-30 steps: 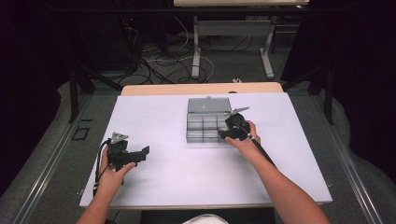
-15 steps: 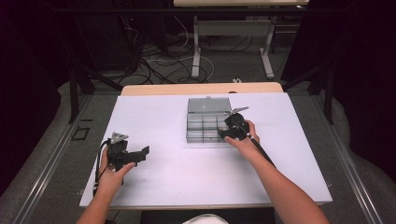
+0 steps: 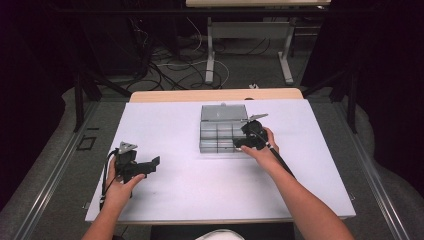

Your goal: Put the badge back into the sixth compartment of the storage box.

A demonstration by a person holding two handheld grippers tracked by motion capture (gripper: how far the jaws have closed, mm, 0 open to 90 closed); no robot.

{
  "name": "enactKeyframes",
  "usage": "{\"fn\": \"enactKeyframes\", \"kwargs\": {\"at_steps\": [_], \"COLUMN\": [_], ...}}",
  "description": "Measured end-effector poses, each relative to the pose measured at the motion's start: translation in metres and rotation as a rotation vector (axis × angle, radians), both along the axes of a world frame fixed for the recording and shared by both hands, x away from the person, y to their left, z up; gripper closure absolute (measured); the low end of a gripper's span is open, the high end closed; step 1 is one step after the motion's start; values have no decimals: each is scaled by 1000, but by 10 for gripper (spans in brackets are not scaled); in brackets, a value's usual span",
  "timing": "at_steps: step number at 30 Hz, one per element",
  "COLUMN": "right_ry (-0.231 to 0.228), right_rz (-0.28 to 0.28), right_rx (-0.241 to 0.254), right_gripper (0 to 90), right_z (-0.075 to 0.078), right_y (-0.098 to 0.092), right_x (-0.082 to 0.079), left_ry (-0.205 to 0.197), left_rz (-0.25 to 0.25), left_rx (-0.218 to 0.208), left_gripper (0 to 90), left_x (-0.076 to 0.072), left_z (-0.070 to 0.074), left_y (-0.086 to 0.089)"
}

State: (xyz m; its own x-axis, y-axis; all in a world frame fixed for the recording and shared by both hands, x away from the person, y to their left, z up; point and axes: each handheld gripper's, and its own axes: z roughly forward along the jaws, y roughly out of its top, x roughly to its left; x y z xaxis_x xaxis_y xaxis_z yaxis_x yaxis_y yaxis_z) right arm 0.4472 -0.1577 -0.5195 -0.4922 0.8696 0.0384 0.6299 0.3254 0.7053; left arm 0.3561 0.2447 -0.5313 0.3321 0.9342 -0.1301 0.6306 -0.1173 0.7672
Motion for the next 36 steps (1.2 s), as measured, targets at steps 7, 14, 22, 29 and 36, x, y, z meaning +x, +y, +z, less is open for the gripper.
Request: {"fn": "enactKeyframes", "kwargs": {"at_steps": [7,14,22,29,36], "right_ry": [-18,-35,-43,-39,-53], "right_rz": [-4,-25,-31,-41,-39], "right_rx": [14,21,7,4,15], "right_gripper": [282,183,148,92,30], "right_z": [4,10,16,21,28], "right_y": [-2,-4,-8,-13,-22], "right_x": [-2,-6,-13,-19,-27], "left_ry": [-1,5,-3,-3,-7], "left_rz": [2,-3,0,-3,-2], "left_rx": [1,4,1,0,-2], "left_gripper": [27,27,27,27,26], "left_x": [0,0,0,0,-1], "left_z": [0,0,0,1,1], "left_y": [0,0,0,0,0]}}
